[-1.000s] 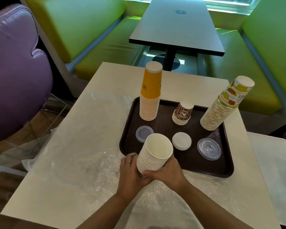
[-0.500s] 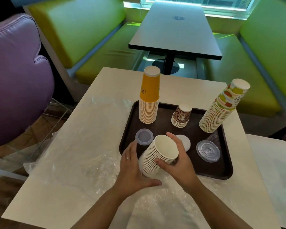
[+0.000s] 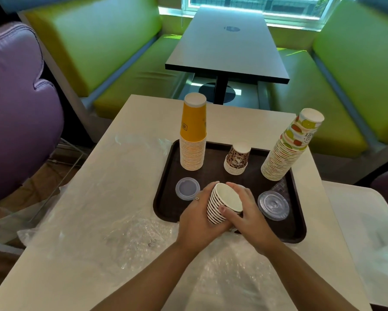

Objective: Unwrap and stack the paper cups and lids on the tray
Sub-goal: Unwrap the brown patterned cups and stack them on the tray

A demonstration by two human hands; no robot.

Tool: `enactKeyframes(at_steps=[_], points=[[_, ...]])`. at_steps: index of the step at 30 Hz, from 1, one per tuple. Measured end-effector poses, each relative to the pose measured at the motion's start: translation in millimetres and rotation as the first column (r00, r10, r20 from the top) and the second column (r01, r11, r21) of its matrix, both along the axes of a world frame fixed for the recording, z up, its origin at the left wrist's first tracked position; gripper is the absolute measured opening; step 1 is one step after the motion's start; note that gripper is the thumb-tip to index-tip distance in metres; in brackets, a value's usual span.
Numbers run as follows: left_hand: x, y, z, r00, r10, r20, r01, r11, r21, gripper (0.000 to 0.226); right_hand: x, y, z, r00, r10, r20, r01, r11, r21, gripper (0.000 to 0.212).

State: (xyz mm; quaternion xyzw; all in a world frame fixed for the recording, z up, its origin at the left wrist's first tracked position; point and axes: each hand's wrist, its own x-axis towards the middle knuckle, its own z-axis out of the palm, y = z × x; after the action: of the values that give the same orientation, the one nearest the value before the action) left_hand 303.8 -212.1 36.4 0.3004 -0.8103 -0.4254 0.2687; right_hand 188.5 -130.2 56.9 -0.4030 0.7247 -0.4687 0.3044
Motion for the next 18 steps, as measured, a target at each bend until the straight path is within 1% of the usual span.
enactKeyframes(at_steps=[5, 9, 15, 18], points=[[-4, 2, 6, 1.000, 0.014, 0.022, -0.013, 1.000, -0.018, 0.072, -6, 0, -2, 0.998, 0.000, -0.064, 0.001, 1.000, 0.018, 0.052], [-9, 2, 8, 0.999, 0.018, 0.047, -0.017, 0.999, -0.033, 0.077, -13, -1, -2, 0.993, -0.012, -0.117, 0.015, 1.000, 0.019, 0.058], [-15, 0, 9, 0.996, 0.017, 0.084, -0.013, 0.999, -0.046, 0.083, -18, -3, -1, 0.994, -0.045, -0.102, 0.047, 0.999, 0.011, 0.061], [-16, -2, 9, 0.995, 0.026, 0.092, -0.022, 0.999, -0.035, 0.081, -21, -3, -1, 0.991, -0.054, -0.125, 0.055, 0.999, 0.000, 0.053]])
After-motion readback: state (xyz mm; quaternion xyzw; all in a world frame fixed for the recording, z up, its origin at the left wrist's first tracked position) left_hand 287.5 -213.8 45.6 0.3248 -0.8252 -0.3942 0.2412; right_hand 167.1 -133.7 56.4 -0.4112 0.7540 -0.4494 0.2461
